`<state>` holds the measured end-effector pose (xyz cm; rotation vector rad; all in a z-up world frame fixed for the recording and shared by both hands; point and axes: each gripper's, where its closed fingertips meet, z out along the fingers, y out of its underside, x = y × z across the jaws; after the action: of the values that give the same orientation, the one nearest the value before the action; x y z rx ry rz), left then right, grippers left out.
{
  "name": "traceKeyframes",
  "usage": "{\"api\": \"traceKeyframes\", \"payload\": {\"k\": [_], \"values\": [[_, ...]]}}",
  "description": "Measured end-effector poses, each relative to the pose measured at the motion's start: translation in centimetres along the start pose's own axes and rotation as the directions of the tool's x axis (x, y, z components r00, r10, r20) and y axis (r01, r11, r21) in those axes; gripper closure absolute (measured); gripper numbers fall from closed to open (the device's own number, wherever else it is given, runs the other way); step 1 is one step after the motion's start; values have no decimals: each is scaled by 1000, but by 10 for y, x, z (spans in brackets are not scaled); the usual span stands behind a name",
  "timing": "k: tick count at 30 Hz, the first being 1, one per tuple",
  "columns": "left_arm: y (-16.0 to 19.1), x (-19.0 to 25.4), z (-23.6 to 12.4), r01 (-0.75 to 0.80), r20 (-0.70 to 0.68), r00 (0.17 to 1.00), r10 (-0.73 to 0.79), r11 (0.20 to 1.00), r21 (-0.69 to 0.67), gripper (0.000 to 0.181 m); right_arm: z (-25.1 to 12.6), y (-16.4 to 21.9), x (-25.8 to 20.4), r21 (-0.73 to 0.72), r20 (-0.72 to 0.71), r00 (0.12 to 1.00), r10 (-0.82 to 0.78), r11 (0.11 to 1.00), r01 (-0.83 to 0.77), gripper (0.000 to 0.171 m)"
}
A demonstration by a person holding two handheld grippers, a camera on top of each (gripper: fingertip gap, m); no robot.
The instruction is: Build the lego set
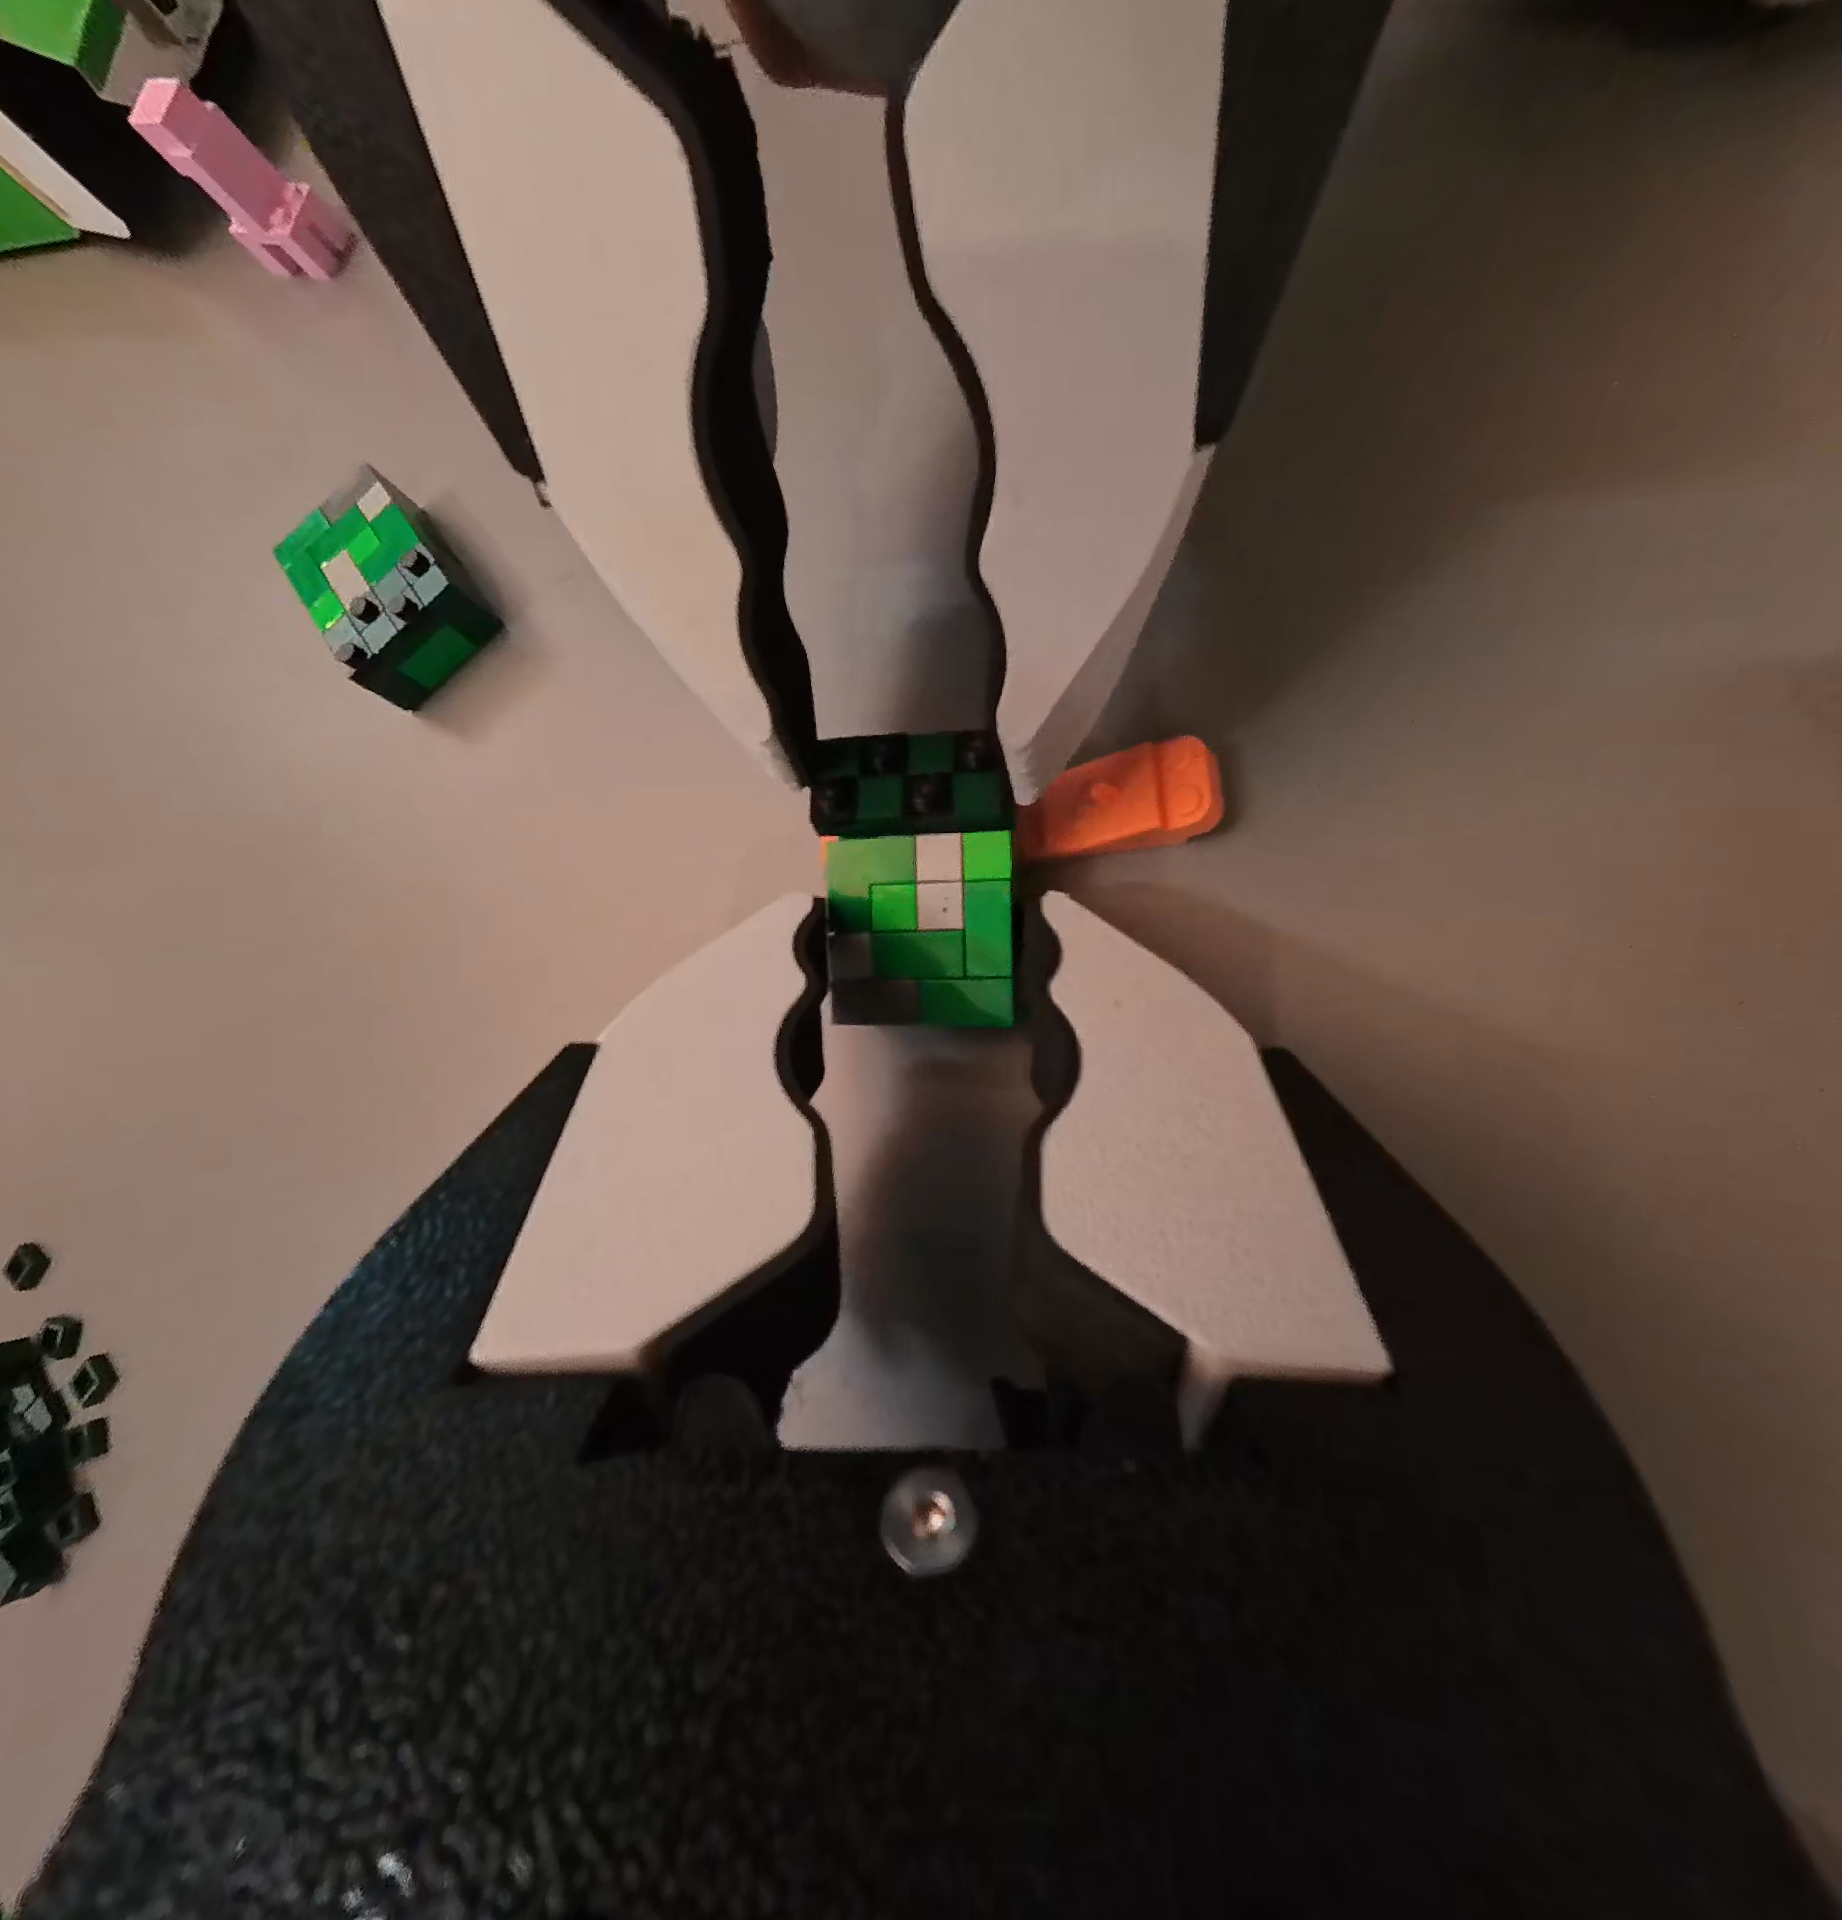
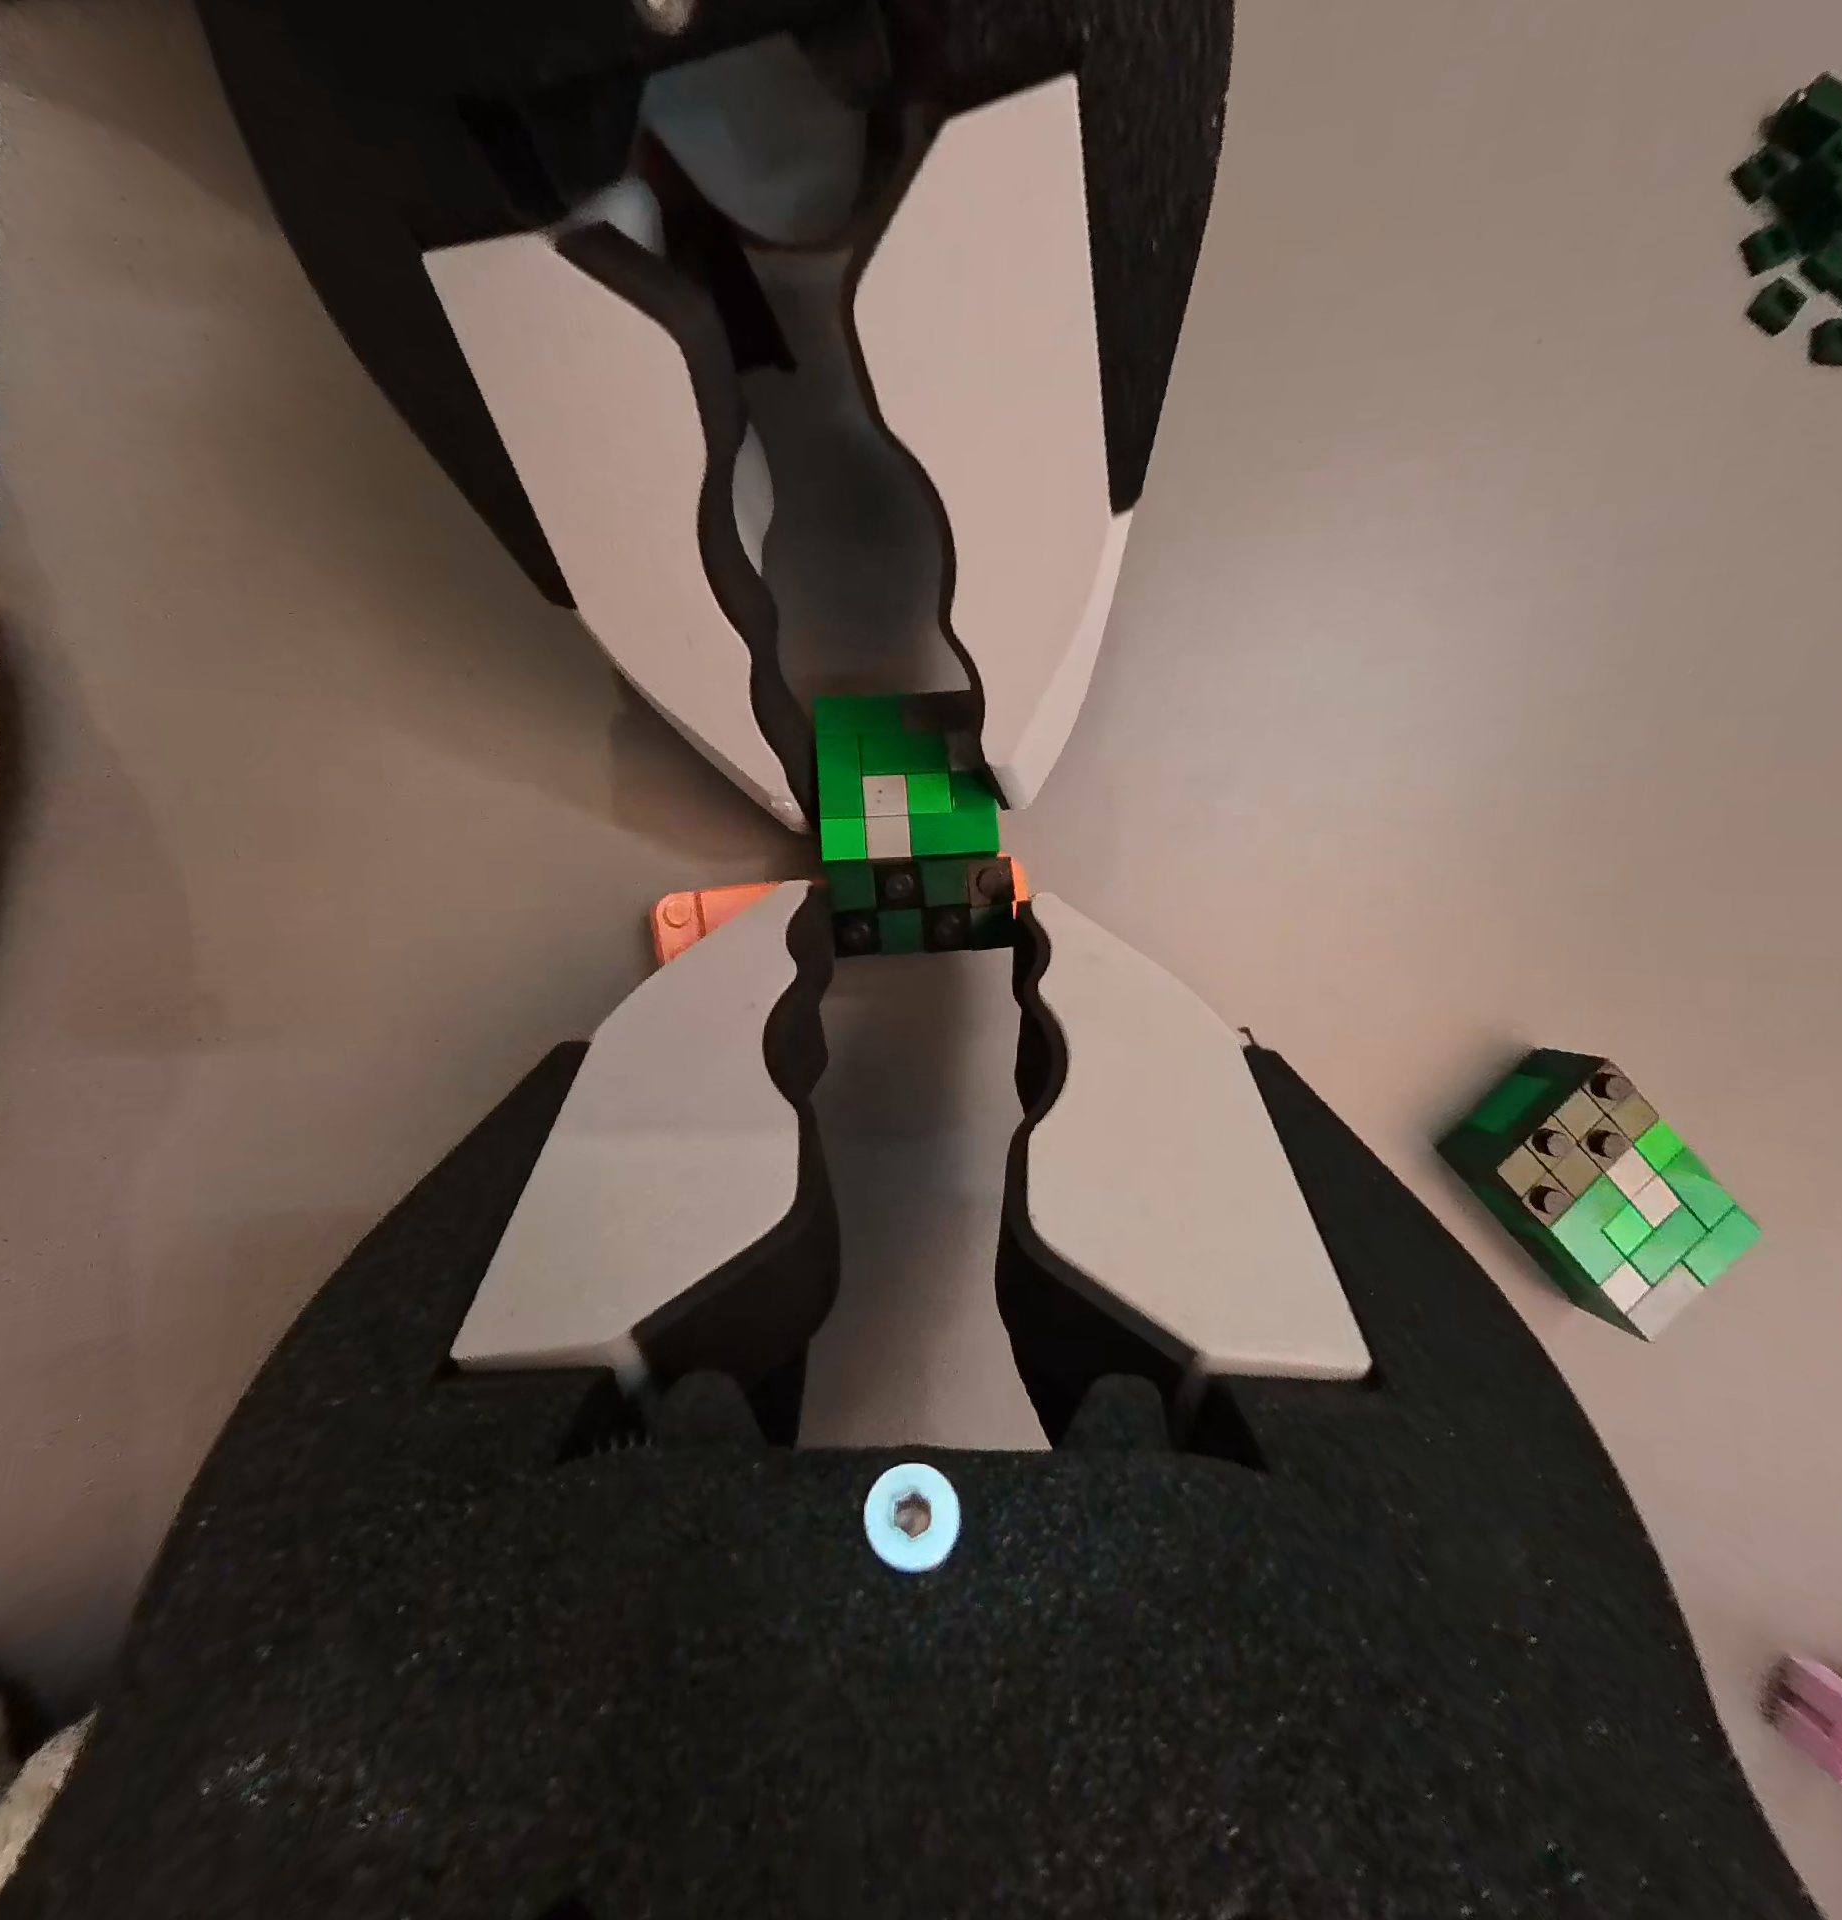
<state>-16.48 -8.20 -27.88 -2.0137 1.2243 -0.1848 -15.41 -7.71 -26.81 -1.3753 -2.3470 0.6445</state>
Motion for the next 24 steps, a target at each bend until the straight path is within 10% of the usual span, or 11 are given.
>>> {"api": "traceKeyframes", "payload": {"k": [4, 24], "values": [[1, -3, -5, -21, 14, 1000, 21, 1000, 12, 125, 0, 0, -1, -9, 0, 1000, 1, 1000, -1, 138], [-13, 8, -5, -210, 24, 978, 208, 971, 116, 136, 5, 1, -3, -21, 10, 1000, 10, 1000, -10, 139]]}}
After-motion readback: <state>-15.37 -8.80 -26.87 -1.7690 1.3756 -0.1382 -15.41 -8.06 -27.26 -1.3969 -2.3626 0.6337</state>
